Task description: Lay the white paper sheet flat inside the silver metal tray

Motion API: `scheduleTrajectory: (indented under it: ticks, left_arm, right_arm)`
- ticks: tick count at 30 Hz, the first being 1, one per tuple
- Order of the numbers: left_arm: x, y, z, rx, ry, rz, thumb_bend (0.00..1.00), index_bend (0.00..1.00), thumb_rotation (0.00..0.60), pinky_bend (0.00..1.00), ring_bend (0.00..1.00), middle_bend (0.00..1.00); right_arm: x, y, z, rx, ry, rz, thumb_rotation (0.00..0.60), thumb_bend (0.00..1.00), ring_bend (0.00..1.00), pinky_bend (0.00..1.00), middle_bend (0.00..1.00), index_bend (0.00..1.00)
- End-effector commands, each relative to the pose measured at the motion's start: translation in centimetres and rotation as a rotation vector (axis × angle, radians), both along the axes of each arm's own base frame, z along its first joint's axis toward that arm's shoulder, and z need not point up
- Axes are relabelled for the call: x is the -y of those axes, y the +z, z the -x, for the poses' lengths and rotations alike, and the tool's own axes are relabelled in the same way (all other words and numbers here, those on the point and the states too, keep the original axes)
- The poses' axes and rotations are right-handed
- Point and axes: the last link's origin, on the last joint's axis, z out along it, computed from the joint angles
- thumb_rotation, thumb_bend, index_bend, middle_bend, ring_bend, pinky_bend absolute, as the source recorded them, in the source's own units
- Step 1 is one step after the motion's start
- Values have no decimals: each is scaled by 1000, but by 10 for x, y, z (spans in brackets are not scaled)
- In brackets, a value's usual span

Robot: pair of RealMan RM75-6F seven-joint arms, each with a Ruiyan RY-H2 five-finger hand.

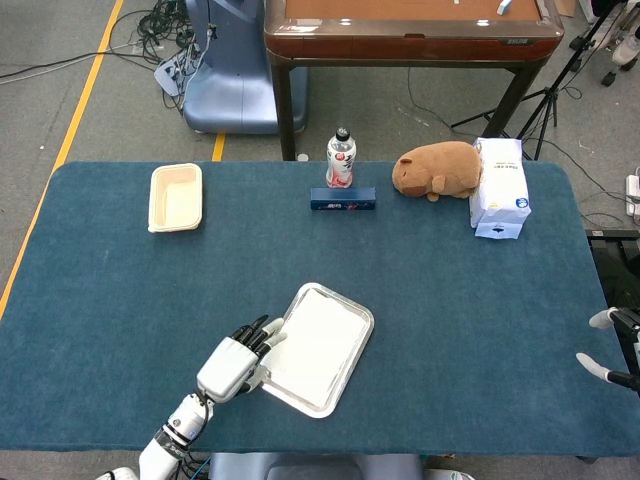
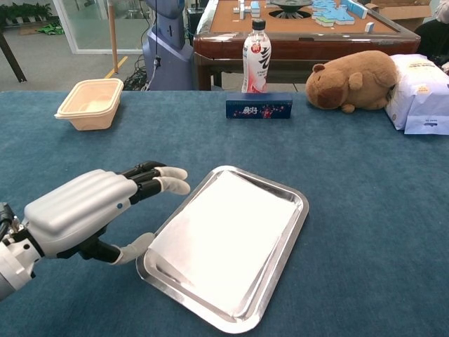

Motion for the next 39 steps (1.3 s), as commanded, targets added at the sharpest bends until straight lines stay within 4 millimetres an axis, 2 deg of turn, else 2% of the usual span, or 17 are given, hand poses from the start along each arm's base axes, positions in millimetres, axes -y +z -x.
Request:
scheduleTrajectory:
  ticks: [1,3,4,5,7,10,13,17,23,28,39]
  left_arm:
    - [0,5,0,-25,-10,-15,435,175,600,270,82,112]
    - [-1,9,-1,-50,-22,-32,448,181,600,405,198,166]
    - [-1,10,-1,-62,-29,-39,469,186,600,503,291,244]
    - [-1,12,-1,-75,-37,-46,485,189,600,555,351,303]
    - [0,13,0,-107,-49,-47,534,199,600,696,532,516]
    - [0,15,3,-155,-59,-25,606,208,600,804,677,723]
    - [-2,19,4,-200,-80,4,695,202,600,845,741,830]
    - [-5,24,8,-273,-111,67,753,158,600,858,766,872]
    - [-8,31,11,-354,-183,76,760,122,600,858,769,881]
    - [-6,33,14,-350,-232,87,769,108,600,859,773,894]
    - [1,27,21,-385,-272,106,772,85,600,858,777,899]
  right_arm:
    - [0,0,0,0,-1,1,600,56,395,421,493,476]
    - [0,0,0,-1,-2,0,600,56,395,421,493,476]
    - [0,0,0,-1,-2,-1,600,57,395,421,493,476]
    - [0,0,0,-1,-2,-1,600,57,395,421,493,476]
    - [1,0,0,-2,-4,0,600,57,395,421,493,476]
    - [1,0,1,-2,-6,1,600,56,395,421,493,476]
    - [1,0,2,-2,-10,1,600,56,395,421,493,476]
    - [2,-1,2,-3,-13,0,600,56,395,421,493,476]
    - [3,-2,3,-4,-15,0,600,56,395,421,493,476]
    - [4,-2,3,-4,-19,-2,600,56,395,421,493,476]
    - [4,-1,4,-2,-22,1,600,56,395,421,493,476]
